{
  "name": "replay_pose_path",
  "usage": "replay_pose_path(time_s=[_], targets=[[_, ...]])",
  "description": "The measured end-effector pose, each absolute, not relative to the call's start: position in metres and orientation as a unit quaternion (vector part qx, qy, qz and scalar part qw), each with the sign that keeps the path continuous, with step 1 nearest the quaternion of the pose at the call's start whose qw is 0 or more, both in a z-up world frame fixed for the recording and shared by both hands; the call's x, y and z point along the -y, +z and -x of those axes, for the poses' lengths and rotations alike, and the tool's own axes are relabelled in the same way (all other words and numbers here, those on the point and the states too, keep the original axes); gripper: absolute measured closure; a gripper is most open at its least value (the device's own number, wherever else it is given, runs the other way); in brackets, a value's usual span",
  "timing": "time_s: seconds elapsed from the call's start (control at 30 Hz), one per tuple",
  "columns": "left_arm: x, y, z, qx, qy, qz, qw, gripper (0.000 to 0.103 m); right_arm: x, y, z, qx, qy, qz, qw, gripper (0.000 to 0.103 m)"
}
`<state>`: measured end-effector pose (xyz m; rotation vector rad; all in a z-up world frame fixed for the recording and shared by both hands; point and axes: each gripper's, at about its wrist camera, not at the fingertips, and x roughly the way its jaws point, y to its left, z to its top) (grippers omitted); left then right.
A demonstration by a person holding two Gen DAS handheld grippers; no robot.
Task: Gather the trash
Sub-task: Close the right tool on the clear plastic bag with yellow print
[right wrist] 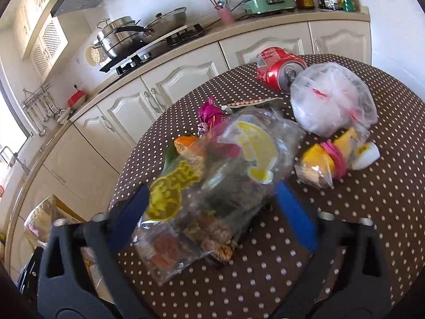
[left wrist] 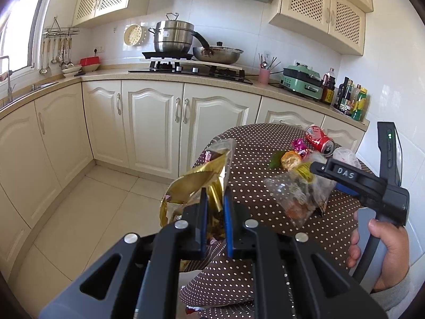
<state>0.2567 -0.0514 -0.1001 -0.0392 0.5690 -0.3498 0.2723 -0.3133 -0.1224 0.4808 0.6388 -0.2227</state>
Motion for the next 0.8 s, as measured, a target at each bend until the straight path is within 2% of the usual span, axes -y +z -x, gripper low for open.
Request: replay_pose_path(time_s=[0.03, 0.1, 0.13, 0.17, 0.27, 0.3, 0.37, 0.4, 0.6, 0.8], targets=[[0.051, -0.101, -0.257, -0.280, -0.171, 0.019, 0.944, 0.092, 0.313, -0.124, -0.274, -0.312, -0.102, -0.235, 0.915, 0.070], [0.051, -0.101, -0.258, -0.280, -0.172, 0.019, 0.944, 0.092, 0.314, -0.128, -0.278, -0.326, -0.092, -0.236, 0.911, 0.075], [0.051, -0.100, -0.258, -0.280, -0.172, 0.020, 0.944, 0.092, 0.314, -0.131, -0.280, -0.332, -0.082, -0.240, 0.909, 0.086], [0.050, -0.100, -0.258, -0.279, -0.172, 0.021, 0.944, 0.092, 0.315, -0.132, -0.281, -0.335, -0.076, -0.243, 0.907, 0.089], [0.049, -0.099, -0.257, -0.279, -0.171, 0.021, 0.945, 0.092, 0.313, -0.129, -0.278, -0.329, -0.071, -0.240, 0.911, 0.089], [0.048, -0.099, -0.256, -0.278, -0.170, 0.021, 0.945, 0.092, 0.312, -0.126, -0.276, -0.323, -0.071, -0.240, 0.913, 0.086], [0.046, -0.099, -0.256, -0.278, -0.169, 0.023, 0.945, 0.092, 0.308, -0.121, -0.270, -0.318, -0.079, -0.234, 0.915, 0.033], [0.045, -0.098, -0.256, -0.277, -0.167, 0.025, 0.946, 0.092, 0.305, -0.119, -0.268, -0.315, -0.085, -0.229, 0.917, 0.014], [0.036, -0.097, -0.256, -0.274, -0.157, 0.032, 0.948, 0.092, 0.249, -0.090, -0.271, -0.291, -0.074, -0.115, 0.947, 0.014], [0.021, -0.101, -0.262, -0.280, -0.142, 0.043, 0.949, 0.092, 0.191, -0.100, -0.324, -0.350, -0.049, 0.003, 0.935, 0.012]])
